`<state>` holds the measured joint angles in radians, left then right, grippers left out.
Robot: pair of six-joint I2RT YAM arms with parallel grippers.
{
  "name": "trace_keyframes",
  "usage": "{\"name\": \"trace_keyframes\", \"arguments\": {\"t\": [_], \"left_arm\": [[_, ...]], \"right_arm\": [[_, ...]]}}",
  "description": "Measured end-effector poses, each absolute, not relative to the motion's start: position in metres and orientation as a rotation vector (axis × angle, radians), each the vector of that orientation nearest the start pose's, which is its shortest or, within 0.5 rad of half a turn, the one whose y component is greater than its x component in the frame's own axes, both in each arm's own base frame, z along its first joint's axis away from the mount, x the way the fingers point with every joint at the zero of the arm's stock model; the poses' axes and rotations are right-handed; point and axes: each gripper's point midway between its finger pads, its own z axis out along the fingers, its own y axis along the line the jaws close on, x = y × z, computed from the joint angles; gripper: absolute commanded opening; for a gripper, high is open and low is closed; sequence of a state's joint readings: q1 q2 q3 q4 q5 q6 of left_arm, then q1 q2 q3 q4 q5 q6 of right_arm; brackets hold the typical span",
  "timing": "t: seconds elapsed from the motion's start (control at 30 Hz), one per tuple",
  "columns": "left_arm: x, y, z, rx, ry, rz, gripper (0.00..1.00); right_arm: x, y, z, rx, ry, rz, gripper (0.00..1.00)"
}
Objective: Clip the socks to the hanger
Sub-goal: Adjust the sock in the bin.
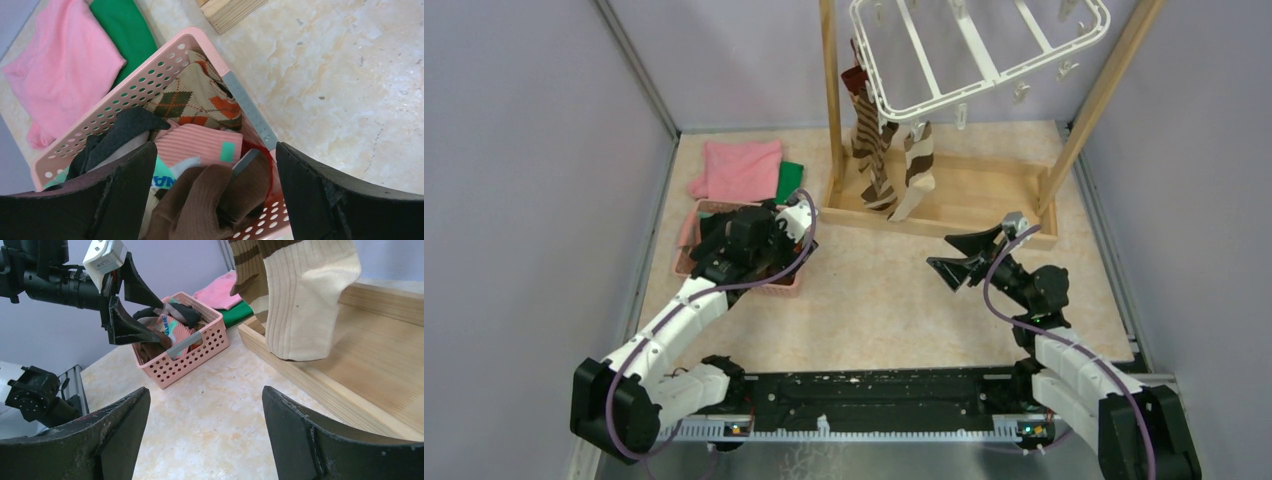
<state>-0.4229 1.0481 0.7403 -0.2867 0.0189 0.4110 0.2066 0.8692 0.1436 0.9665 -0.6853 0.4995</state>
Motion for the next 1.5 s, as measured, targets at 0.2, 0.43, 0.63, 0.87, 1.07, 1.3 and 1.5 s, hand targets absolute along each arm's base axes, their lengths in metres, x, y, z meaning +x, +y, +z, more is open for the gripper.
{"name": "trace_keyframes", "arguments": {"t": [0.2, 0.43, 0.63, 0.87, 1.07, 1.3, 1.5], "left_arm": [[0.305, -0.115, 0.154, 0.875, 1.981, 0.018, 0.88], [0.308, -0.103, 0.153, 0.851, 2.001, 0.089, 0.71], [0.304, -0.097, 0.141, 0.859, 2.102, 0.106, 0.66], [0.303, -0.100, 0.159, 0.833, 2.185, 0.073, 0.67], [0.287, -0.092, 0.143, 0.857, 2.278, 0.087, 0.62], [0.274, -0.082, 0.108, 0.908, 2.437, 0.176, 0.27], [0.275, -0.074, 0.110, 0.872, 2.473, 0.251, 0.00]], "right_arm": [[0.240, 0.179, 0.207, -0.398, 1.407, 1.031, 0.81], [0.241, 0.178, 0.205, -0.390, 1.411, 1.027, 0.82], [0.241, 0.177, 0.204, -0.387, 1.414, 1.022, 0.81], [0.242, 0.176, 0.200, -0.387, 1.431, 1.012, 0.82], [0.242, 0.176, 0.200, -0.387, 1.435, 1.012, 0.82], [0.242, 0.176, 0.200, -0.386, 1.435, 1.011, 0.82], [0.241, 0.176, 0.200, -0.385, 1.435, 1.012, 0.82]]}}
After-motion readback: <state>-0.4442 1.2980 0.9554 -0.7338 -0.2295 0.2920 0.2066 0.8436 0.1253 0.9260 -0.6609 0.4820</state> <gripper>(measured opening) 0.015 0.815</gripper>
